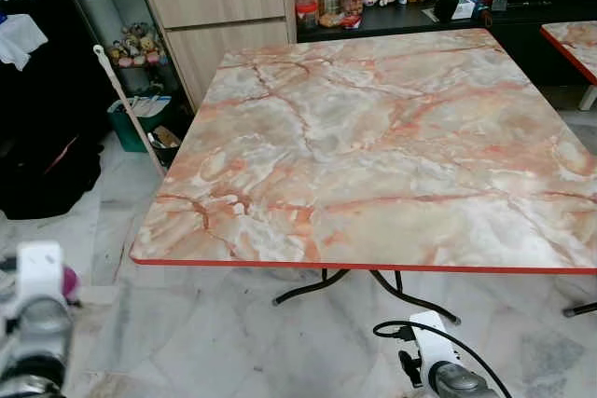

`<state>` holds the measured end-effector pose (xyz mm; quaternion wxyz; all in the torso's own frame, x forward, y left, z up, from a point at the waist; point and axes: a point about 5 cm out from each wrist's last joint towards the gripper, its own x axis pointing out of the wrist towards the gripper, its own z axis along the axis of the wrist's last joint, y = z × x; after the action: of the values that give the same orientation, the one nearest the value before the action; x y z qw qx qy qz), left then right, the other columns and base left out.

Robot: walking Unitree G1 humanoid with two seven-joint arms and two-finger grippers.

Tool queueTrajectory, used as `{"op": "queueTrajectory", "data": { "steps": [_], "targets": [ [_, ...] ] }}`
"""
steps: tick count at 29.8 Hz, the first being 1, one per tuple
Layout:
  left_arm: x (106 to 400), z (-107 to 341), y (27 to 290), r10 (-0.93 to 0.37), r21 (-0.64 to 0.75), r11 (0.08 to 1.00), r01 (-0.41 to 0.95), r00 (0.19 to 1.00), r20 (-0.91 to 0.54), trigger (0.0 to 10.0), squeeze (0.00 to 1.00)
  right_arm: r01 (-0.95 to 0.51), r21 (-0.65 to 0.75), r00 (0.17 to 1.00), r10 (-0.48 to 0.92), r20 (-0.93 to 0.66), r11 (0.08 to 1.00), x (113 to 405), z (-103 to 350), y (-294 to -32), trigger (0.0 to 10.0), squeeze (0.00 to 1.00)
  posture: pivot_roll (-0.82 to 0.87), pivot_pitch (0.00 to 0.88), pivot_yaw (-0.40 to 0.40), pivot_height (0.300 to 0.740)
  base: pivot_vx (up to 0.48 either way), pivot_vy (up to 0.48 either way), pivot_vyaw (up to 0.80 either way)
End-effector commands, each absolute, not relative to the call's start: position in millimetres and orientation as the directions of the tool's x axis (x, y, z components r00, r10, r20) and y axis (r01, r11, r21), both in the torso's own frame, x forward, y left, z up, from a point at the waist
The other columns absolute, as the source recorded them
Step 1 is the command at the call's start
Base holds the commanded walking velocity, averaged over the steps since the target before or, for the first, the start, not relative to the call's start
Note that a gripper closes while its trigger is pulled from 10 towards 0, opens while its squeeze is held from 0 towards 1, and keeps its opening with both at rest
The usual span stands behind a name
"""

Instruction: Setting the table

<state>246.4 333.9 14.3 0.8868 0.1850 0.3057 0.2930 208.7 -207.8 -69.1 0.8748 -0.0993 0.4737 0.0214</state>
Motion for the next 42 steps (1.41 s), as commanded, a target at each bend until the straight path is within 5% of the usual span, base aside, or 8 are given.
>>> {"op": "queueTrajectory", "data": {
  "steps": [1, 7, 16, 35, 42],
  "targets": [
    [238, 2, 328, 0.596, 0.501, 0.791, -0.351, 0.629, -0.500, 10.0, 0.00, -0.126, -0.146, 0.554, -0.053, -0.831, 0.981, 210, -69, -205, 10.0, 0.00, -0.06, 0.000, 0.120, 0.740, 0.000, 0.000, 0.00],
    [226, -36, 278, 0.367, 0.311, 0.928, -0.205, 0.644, -0.671, 10.0, 0.00, -0.112, -0.147, 0.564, -0.059, -0.824, 0.983, 210, -68, -206, 10.0, 0.00, -0.07, 0.000, 0.118, 0.740, 0.000, 0.000, 0.00],
    [222, -55, 230, 0.220, 0.125, 0.974, -0.189, 0.652, -0.726, 10.0, 0.00, -0.091, -0.121, 0.600, -0.042, -0.799, 0.988, 212, -66, -207, 10.0, 0.00, -0.09, 0.000, 0.086, 0.740, 0.000, 0.000, 0.00],
    [220, -57, 222, 0.236, 0.064, 0.961, -0.270, 0.676, -0.698, 10.0, 0.00, -0.070, -0.109, 0.613, -0.044, -0.789, 0.992, 215, -64, -212, 10.0, 0.00, -0.08, 0.000, 0.072, 0.740, 0.000, 0.000, 0.00],
    [219, -58, 221, 0.235, 0.073, 0.963, -0.260, 0.672, -0.702, 10.0, 0.00, -0.072, -0.121, 0.592, -0.055, -0.804, 0.990, 214, -65, -212, 10.0, 0.00, -0.08, 0.000, 0.076, 0.740, 0.000, -0.480, -0.23]
  ]
}}
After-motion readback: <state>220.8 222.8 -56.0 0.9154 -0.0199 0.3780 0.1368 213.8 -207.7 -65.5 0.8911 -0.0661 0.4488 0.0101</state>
